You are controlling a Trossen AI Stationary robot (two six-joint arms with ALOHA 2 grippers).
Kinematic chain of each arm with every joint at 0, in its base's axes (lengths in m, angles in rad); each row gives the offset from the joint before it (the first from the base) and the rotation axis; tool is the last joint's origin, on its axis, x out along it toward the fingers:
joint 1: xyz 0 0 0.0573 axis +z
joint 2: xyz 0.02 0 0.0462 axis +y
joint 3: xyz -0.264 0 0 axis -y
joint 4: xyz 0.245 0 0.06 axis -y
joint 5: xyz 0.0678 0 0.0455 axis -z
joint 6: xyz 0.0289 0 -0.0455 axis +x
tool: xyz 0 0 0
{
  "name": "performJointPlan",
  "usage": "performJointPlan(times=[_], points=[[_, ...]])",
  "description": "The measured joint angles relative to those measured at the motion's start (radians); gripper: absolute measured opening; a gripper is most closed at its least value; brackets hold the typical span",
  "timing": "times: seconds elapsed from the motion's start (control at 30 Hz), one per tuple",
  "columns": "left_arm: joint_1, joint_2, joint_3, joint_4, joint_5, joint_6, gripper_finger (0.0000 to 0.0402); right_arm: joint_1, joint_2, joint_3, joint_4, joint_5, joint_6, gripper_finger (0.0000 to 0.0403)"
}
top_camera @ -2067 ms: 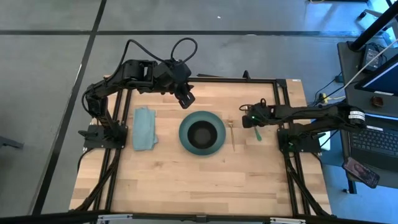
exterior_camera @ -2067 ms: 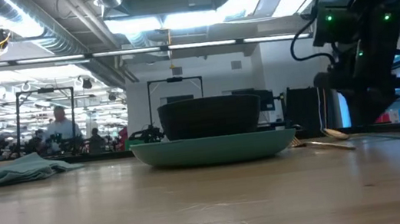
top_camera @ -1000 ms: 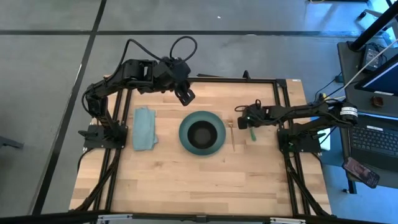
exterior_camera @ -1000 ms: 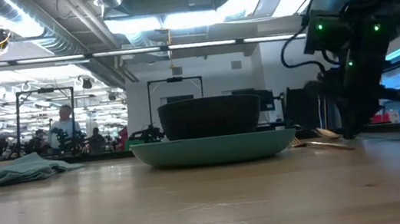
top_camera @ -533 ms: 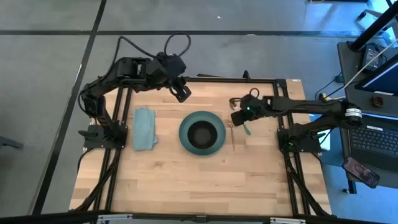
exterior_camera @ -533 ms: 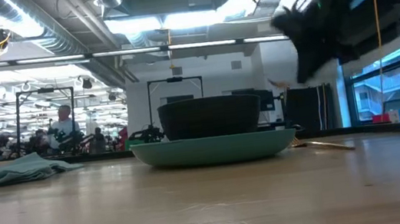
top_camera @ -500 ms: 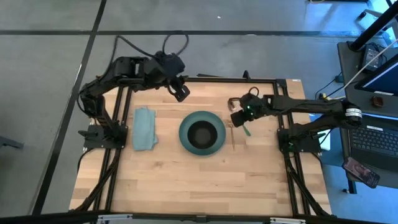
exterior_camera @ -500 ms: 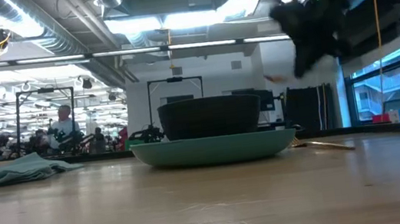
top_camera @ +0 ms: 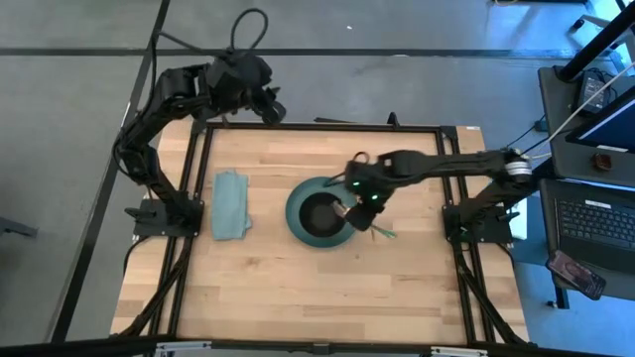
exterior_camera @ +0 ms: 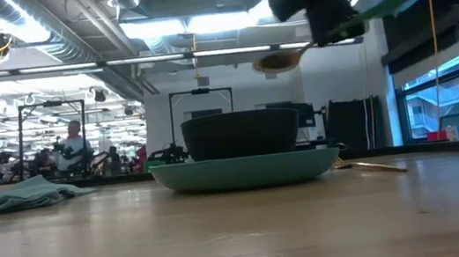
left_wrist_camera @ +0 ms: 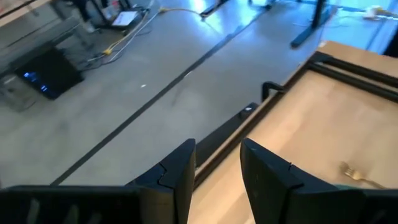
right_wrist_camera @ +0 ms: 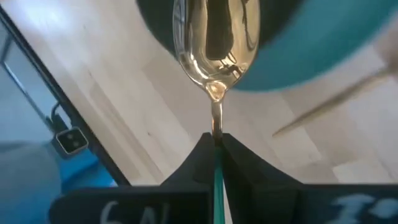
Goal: Set table place
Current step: Put the green spoon into the black bowl
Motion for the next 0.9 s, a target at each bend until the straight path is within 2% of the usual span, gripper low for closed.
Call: performJointPlan(times=[0.13, 0.4, 0.63, 0.9], points=[[0.043, 0.0, 0.0, -0.008, 0.006, 0.023, 0.0121, 0.012, 0.155, 0.121, -0.054, -0.059, -0.077, 0.0016], [0.079, 0.0, 0.0, -0.012, 0.009, 0.047, 0.0121, 0.006, 0.409, 0.276, -0.131, -0.063, -0.195, 0.0016], [0.079, 0.0, 0.0, -0.014, 0.053, 0.048, 0.0121, 0.007, 0.482, 0.373, -0.156, -0.047, -0.23, 0.0018], [0.078, 0.0, -0.011, -0.044, 0.054, 0.048, 0.0121, -0.005, 0.485, 0.385, -0.146, -0.019, -0.221, 0.0016]])
